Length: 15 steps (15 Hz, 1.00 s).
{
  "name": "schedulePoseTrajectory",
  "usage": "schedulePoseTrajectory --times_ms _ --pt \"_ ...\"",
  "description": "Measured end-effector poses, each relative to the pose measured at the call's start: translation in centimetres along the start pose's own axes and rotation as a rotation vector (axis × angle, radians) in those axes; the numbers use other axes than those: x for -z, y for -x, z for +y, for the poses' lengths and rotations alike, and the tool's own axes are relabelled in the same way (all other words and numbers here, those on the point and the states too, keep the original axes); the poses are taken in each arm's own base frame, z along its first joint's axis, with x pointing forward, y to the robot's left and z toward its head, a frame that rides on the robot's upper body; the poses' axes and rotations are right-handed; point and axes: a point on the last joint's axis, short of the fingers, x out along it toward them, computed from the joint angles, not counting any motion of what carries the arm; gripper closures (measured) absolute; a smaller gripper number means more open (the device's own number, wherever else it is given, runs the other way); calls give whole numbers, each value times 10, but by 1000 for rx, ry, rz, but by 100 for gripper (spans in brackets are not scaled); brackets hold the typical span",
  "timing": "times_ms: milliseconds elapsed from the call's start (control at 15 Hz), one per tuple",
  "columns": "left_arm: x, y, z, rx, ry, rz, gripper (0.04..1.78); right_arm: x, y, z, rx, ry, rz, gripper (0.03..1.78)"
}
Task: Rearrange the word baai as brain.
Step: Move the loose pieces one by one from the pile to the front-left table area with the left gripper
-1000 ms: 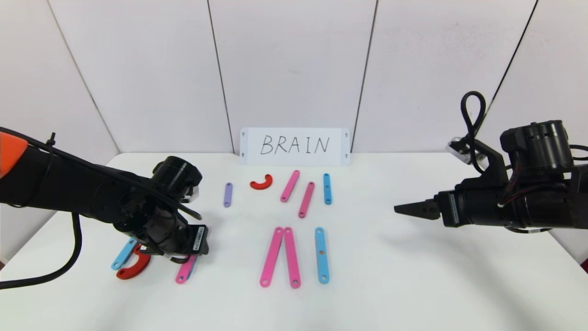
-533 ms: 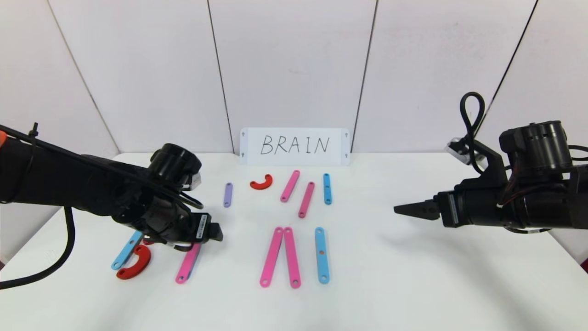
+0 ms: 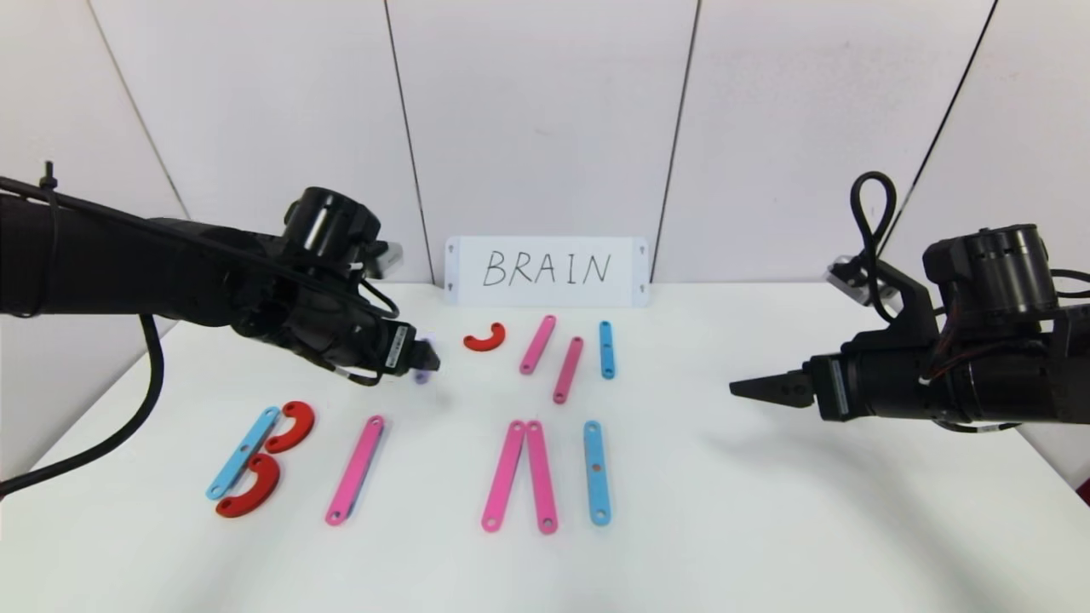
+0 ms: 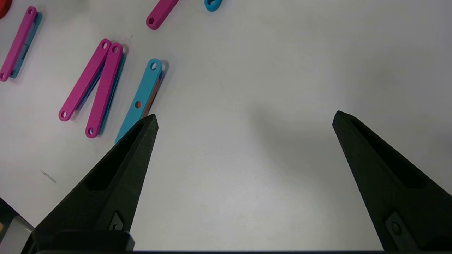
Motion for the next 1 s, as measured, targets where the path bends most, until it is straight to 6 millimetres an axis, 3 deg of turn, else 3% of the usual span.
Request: schedulePoseTrajectory --times_ms 400,667,1000 --pt "-41 -39 -6 100 -116 -82 7 0 0 -2 9 -5 -1 8" --pt "-47 -79 -10 113 -174 -75 7 0 -1 -3 10 -5 2 8" --pt "-51 -112 -13 193 -181 -93 7 -1 -3 -4 11 2 -11 8"
